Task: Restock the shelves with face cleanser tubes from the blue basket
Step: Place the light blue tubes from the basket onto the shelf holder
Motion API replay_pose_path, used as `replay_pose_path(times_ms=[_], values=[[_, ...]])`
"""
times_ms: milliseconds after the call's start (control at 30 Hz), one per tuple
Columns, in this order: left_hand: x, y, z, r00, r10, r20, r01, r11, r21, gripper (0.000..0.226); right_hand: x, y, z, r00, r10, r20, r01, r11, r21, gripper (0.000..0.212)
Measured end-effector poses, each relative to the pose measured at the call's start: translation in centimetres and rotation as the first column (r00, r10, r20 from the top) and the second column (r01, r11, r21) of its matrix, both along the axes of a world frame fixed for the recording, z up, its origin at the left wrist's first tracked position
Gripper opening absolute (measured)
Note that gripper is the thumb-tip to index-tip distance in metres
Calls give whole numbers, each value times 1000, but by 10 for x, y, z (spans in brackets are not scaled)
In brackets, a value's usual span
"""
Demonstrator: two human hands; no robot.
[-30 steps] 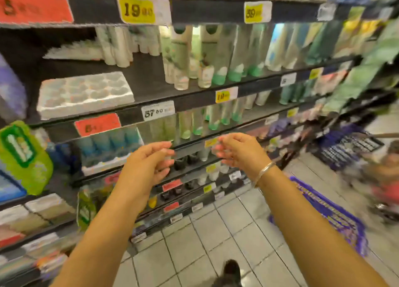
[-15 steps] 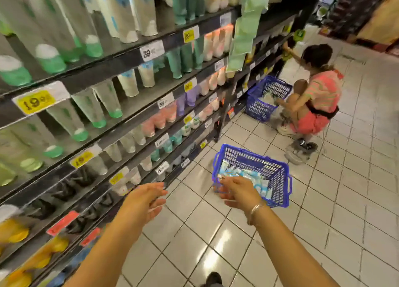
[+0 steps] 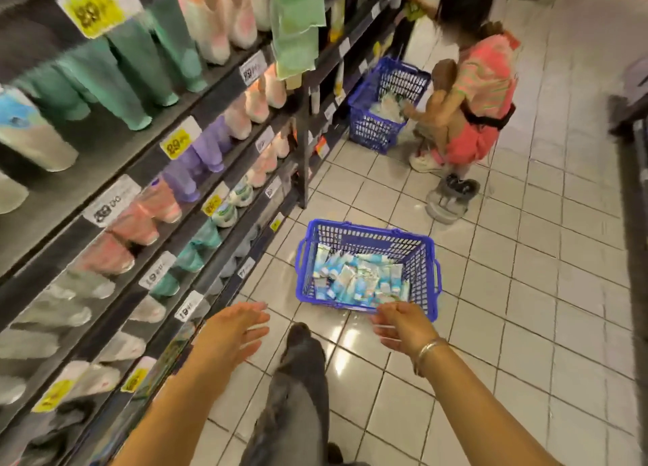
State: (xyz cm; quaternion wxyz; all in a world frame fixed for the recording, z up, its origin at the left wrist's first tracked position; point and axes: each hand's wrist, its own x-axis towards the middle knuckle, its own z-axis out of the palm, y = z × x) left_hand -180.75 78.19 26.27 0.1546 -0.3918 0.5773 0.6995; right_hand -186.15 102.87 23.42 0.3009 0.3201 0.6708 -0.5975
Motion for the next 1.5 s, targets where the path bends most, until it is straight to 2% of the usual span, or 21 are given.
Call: replay_pose_path(times_ms=[133, 233, 433, 667, 867, 967, 1067, 1133, 1167, 1300, 1367, 1500], values=[[-63, 15, -26, 996, -50, 68, 50, 999, 13, 17, -46, 10, -24, 997, -62, 56, 59, 997, 39, 17], [-111, 15, -49, 984, -149, 97, 151, 988, -19, 15, -73, 6, -43, 983, -149, 111, 144, 988, 53, 19], [-219, 25, -92, 920, -356, 167, 364, 931, -20, 15, -149, 13, -76, 969, -230, 85, 216, 965, 152, 19], [-278, 49, -174, 867, -402, 294, 418, 908, 9, 11, -186, 38, -169, 912, -352, 213, 312, 929, 198, 18], [-333, 85, -301, 868, -356, 345, 376, 927, 10, 17, -240, 67, -303, 945, -229, 234, 165, 950, 265, 38], [-335, 107, -380, 847, -373, 380, 391, 920, 32, 20, -249, 79, -380, 953, -117, 279, 36, 960, 277, 33], [-320, 127, -457, 782, -458, 424, 482, 874, 56, 17, -241, 91, -454, 942, 61, 330, -156, 950, 271, 20], [-316, 143, -506, 762, -473, 443, 513, 858, 32, 13, -242, 98, -497, 941, 83, 327, -190, 931, 311, 15], [-317, 152, -530, 762, -474, 442, 527, 850, 3, 11, -246, 101, -517, 947, 65, 316, -176, 925, 337, 13], [-319, 188, -602, 721, -543, 431, 631, 772, -83, 41, -253, 104, -582, 963, -2, 270, -94, 936, 340, 6], [-312, 202, -625, 691, -595, 410, 680, 728, -90, 48, -248, 105, -603, 963, -12, 270, -85, 935, 345, 14], [-299, 222, -656, 593, -684, 425, 796, 576, -185, 60, -238, 107, -628, 951, -194, 239, 108, 937, 333, 21]])
